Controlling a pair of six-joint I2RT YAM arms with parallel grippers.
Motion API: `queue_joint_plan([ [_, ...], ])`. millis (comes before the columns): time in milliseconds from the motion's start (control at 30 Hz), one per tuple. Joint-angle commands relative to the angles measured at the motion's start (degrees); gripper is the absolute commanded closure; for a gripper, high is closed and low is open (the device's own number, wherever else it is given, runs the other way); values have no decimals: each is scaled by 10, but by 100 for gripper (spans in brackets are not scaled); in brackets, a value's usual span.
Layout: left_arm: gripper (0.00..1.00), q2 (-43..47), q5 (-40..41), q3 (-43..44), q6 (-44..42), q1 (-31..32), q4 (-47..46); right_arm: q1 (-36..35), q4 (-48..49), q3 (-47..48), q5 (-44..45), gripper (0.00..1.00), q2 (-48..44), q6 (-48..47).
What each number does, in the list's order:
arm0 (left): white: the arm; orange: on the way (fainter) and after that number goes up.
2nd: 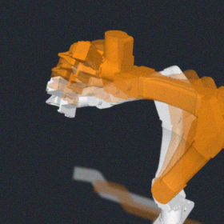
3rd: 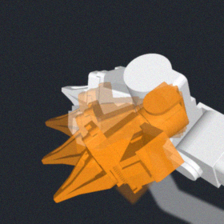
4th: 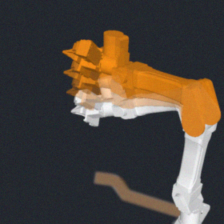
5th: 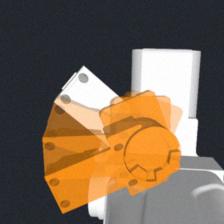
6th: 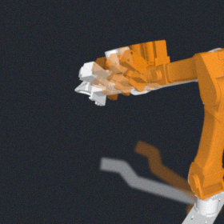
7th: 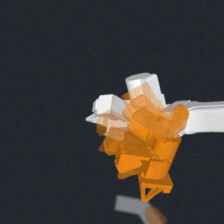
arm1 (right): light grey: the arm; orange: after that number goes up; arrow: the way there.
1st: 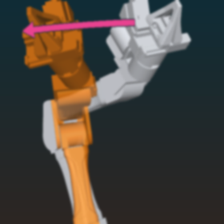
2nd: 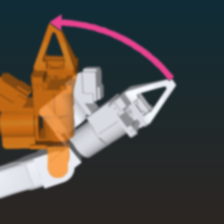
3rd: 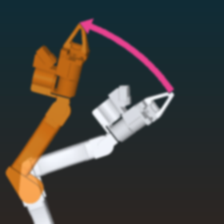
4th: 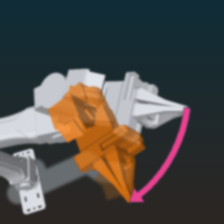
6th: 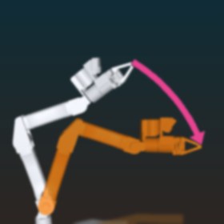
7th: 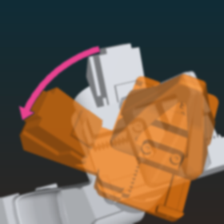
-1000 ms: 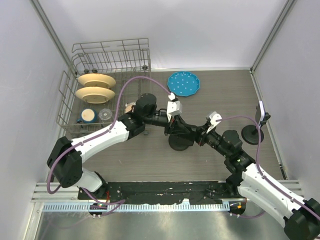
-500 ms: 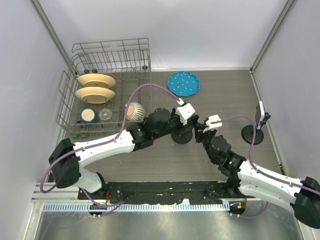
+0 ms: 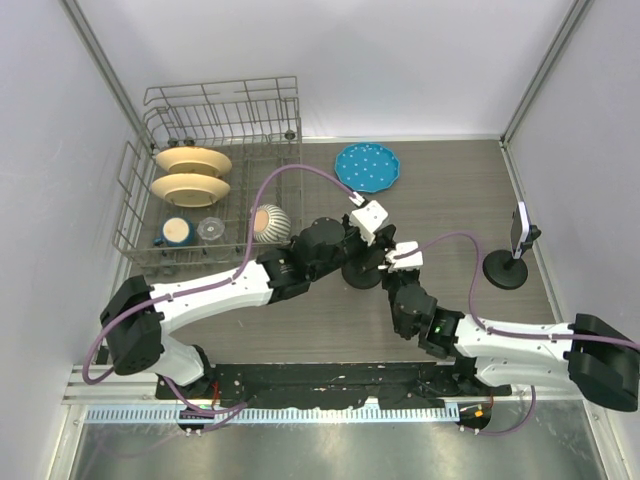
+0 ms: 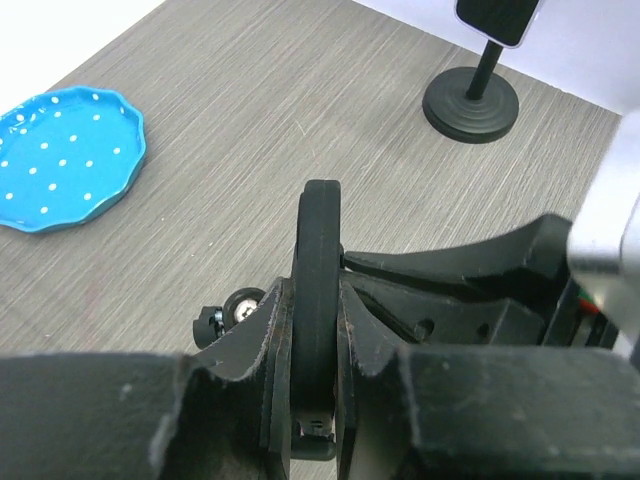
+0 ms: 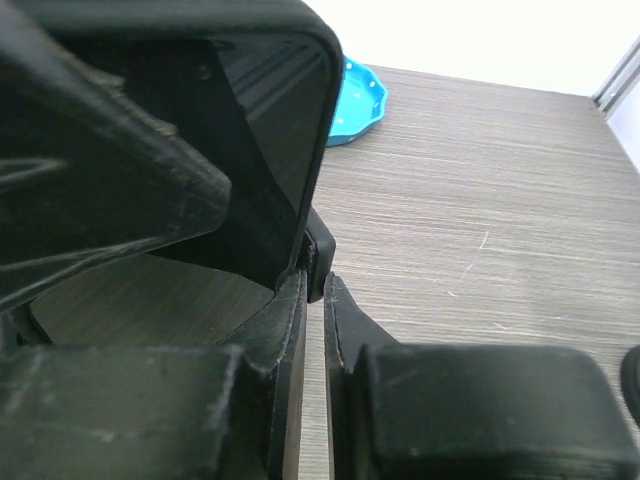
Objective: Place the phone on the phone stand
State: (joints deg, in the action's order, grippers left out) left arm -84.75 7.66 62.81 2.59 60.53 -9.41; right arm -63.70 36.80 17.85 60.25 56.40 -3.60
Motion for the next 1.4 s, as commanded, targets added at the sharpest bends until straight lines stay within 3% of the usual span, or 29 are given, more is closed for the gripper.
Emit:
queue_joint_plan([
  [0, 100, -44, 136, 13, -34, -35, 15, -77, 116, 63, -9, 99, 12, -60],
  [233, 100, -42, 94, 14, -35, -36, 18, -95, 82, 83, -28, 99, 14, -54],
  [267, 100, -41, 86, 13, -36, -35, 17, -95, 72, 86, -24, 91, 14, -45],
  [367, 100, -34, 79, 9, -36, -35, 14, -95, -2, 99, -5, 76, -4, -10],
  [467, 100, -22, 56, 4, -41, -35, 11, -91, -106, 98, 32, 68, -57, 34],
  [567, 100, -10, 7, 1, -50, -35, 11, -31, -297, 104, 5, 63, -128, 122],
  [667, 100, 5, -106, -14, -65, -39, 2, 80, -363, 85, -156, 61, -224, 150],
  [700, 100, 8, -174, -16, -72, -42, -3, 112, -380, 73, -251, 57, -267, 153],
  [767, 100, 15, -233, -15, -79, -50, 1, 178, -390, 65, -350, 50, -300, 152],
  [867, 100, 22, -297, -5, -96, -56, 26, 202, -393, 67, -458, 44, -295, 167],
  [1033, 100, 39, -402, 6, -117, -83, 67, 202, -352, 93, -641, 44, -209, 155],
  [1233, 100, 56, -484, 28, -142, -121, 120, 202, -328, 91, -640, 37, -228, 129],
  [1367, 100, 54, -610, 56, -140, -156, 149, 202, -305, 59, -675, 34, -241, 129],
])
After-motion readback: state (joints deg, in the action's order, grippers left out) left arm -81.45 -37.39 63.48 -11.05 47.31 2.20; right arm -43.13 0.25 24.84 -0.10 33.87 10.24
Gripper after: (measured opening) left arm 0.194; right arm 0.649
